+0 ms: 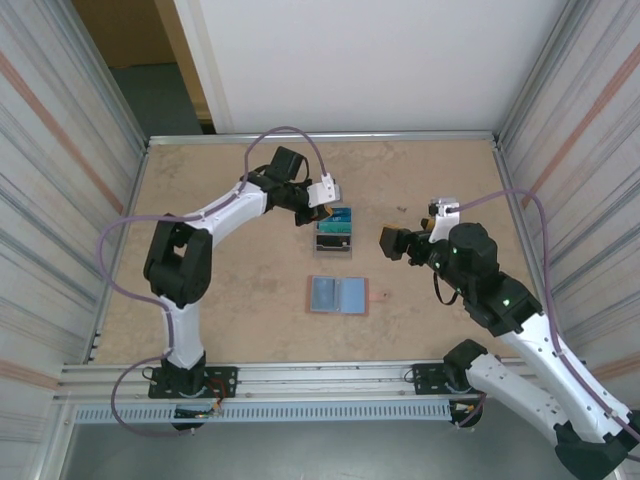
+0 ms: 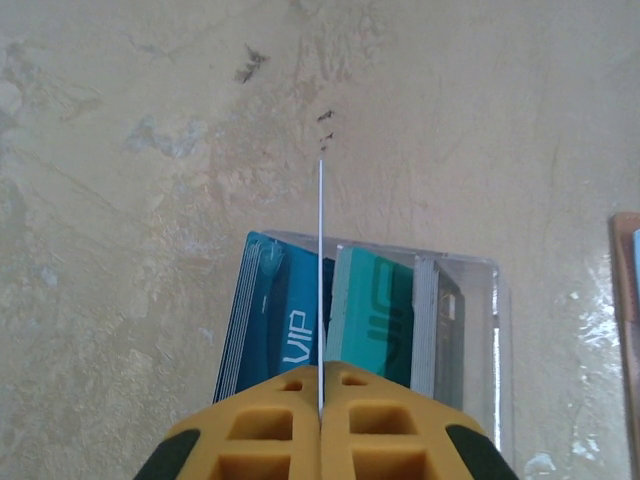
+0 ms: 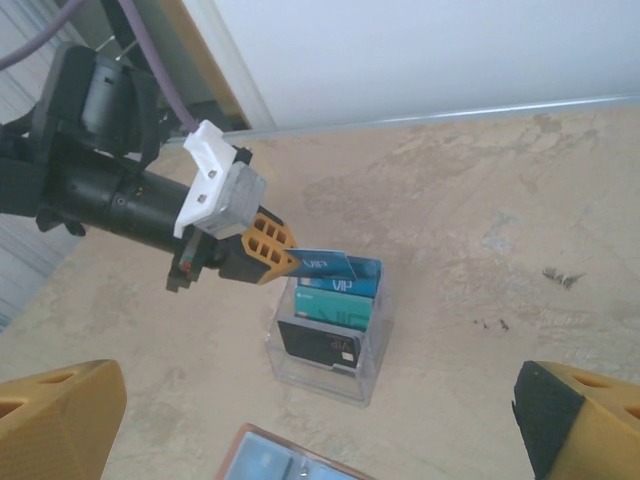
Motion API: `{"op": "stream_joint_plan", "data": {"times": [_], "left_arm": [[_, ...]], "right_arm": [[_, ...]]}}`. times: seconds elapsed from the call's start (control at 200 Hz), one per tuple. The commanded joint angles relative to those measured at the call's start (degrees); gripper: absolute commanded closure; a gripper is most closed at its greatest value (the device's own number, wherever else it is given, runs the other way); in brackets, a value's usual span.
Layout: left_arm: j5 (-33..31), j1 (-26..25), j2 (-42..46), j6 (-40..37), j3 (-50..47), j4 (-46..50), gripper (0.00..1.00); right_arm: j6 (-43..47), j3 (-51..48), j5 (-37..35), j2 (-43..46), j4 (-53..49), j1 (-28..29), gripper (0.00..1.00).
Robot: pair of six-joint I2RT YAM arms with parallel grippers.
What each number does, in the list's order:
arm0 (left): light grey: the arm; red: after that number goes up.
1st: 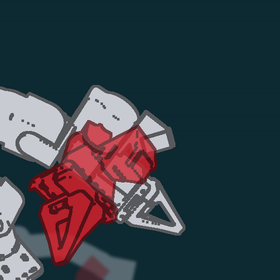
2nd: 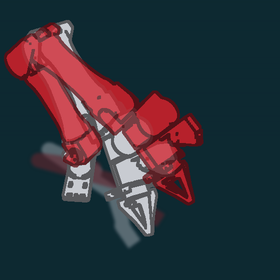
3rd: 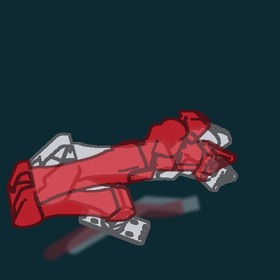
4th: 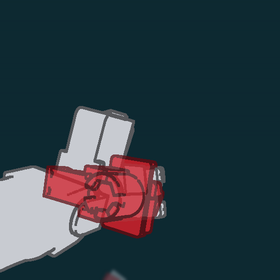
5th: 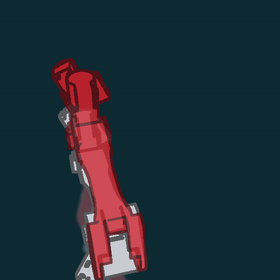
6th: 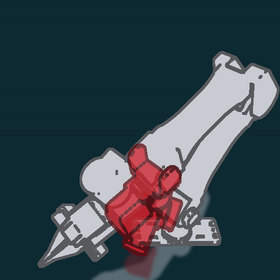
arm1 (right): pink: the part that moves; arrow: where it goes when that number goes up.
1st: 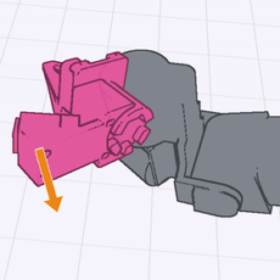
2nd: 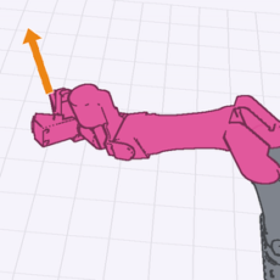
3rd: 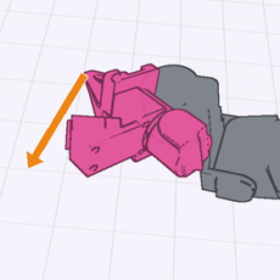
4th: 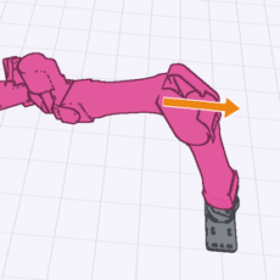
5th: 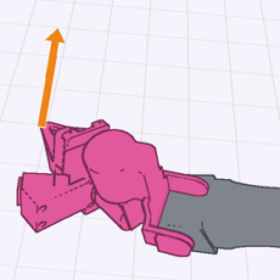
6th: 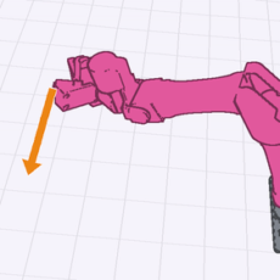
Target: Take the credit cards out of the card holder
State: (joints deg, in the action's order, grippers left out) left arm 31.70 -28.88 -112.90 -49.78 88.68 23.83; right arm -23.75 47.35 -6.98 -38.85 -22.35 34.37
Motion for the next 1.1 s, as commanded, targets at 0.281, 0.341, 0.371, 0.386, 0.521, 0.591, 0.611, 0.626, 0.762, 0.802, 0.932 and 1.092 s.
{"op": "stream_joint_plan", "data": {"times": [0.281, 0.341, 0.371, 0.386, 0.521, 0.591, 0.611, 0.626, 0.762, 0.802, 0.932, 1.092], "left_arm": [[1.82, 1.57, -4.49, -1.20, 4.89, 2.07, 1.00], [1.95, 1.64, -4.92, -1.21, 5.07, 2.34, 1.00], [2.15, 1.64, -5.16, -1.27, 5.26, 2.52, 1.00], [2.16, 1.64, -5.34, -1.32, 5.31, 2.65, 1.00], [2.15, 1.64, -6.26, -1.22, 5.95, 2.93, 1.00], [1.78, 1.68, -6.80, -0.96, 6.38, 2.97, 1.00], [1.47, 1.64, -6.80, -0.85, 6.48, 2.97, 1.00], [1.24, 1.64, -6.80, -0.74, 6.59, 2.99, 1.00], [-1.13, 1.63, -8.72, -0.49, 6.81, 2.97, 1.00], [-1.69, 1.72, -8.78, -0.49, 6.69, 2.97, 1.00], [-2.62, 1.98, -8.70, -0.51, 6.09, 2.89, 1.00], [-2.96, 2.73, -7.65, -0.49, 4.89, 2.52, 1.00]], "right_arm": [[-2.32, -0.17, -1.48, -0.51, 0.15, -0.36, 0.01], [-2.39, -0.05, -1.46, -0.81, 0.06, -0.37, 0.01], [-2.44, 0.01, -1.39, -0.97, 0.07, -0.36, 0.01], [-2.49, 0.08, -1.41, -1.05, 0.09, -0.36, 0.01], [-2.54, 0.16, -1.50, -1.40, 0.00, -0.36, 0.01], [-2.80, 0.19, -1.63, -1.51, -0.11, -0.49, 0.01], [-2.91, 0.20, -1.66, -1.57, -0.19, -0.42, 0.01], [-2.95, 0.20, -1.71, -1.60, -0.28, -0.44, 0.01], [-3.28, 0.35, -1.89, -1.67, -0.98, -0.51, 0.01], [-3.34, 0.45, -1.89, -1.75, -1.24, -0.53, 0.01], [-3.69, 0.37, -1.83, -1.81, -1.42, -0.62, 0.01], [-4.20, 0.46, -1.58, -2.20, -1.29, -0.71, 0.01]]}}
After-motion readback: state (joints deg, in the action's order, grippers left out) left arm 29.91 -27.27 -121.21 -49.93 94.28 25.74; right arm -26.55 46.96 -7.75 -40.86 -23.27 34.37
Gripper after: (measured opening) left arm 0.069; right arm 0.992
